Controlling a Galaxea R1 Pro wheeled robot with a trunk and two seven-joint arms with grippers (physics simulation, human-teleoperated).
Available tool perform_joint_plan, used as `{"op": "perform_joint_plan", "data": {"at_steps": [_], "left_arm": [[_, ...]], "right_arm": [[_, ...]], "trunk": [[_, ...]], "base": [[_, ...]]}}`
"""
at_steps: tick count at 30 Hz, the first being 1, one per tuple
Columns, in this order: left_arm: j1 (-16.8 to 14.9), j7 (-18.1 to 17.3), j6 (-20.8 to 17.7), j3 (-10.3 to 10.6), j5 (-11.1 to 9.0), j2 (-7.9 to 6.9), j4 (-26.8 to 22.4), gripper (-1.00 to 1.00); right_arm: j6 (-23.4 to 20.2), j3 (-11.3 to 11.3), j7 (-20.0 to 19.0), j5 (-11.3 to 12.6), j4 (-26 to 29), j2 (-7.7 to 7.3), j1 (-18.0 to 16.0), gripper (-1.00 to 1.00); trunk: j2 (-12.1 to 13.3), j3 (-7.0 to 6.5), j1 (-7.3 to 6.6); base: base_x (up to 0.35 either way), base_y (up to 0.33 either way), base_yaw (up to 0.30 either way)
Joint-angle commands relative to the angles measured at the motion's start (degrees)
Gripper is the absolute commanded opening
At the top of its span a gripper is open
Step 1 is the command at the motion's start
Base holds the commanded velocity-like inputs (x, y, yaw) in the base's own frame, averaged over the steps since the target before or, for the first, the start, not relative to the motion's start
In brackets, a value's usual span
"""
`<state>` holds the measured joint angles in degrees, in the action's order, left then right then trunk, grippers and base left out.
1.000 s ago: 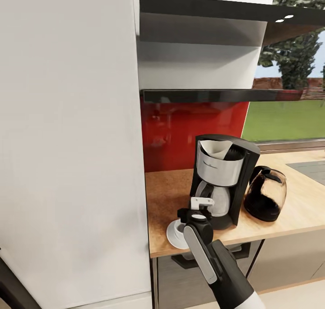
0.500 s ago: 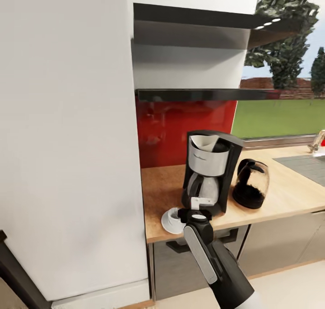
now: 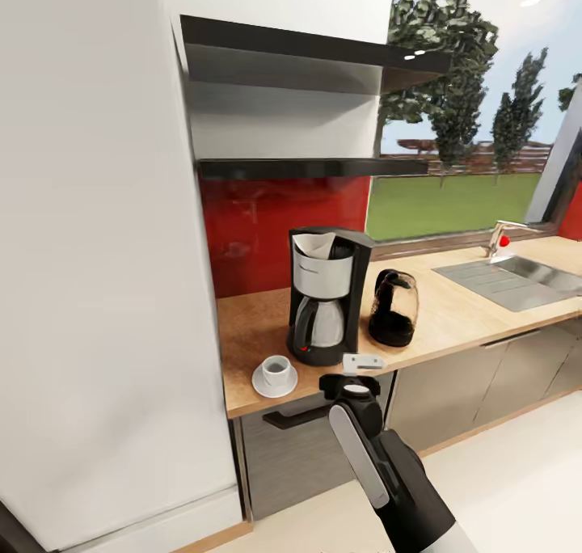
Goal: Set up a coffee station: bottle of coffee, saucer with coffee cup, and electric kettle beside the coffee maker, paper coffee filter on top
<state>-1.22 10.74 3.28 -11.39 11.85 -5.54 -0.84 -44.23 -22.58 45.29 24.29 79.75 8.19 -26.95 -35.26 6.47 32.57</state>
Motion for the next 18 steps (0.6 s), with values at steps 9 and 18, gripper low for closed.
{"op": "perform_joint_plan", "data": {"at_steps": [9,18], "left_arm": [[0.0,0.2,0.2,-0.5,0.7,0.00,0.0,1.00],[0.0,0.0,0.3,-0.3,0.9,0.20,0.0,1.00]], "right_arm": [[1.2,-0.1,0.4,0.7,-21.4,-1.31,0.1,1.00],[26.9,-0.2,-24.4,0.7,-68.8,-1.08,0.1,1.00]], "trunk": [[-0.1,0.10,0.02],[-0.1,0.10,0.02]], "base": [[-0.002,-0.001,-0.275],[0.000,0.000,-0.263]]}}
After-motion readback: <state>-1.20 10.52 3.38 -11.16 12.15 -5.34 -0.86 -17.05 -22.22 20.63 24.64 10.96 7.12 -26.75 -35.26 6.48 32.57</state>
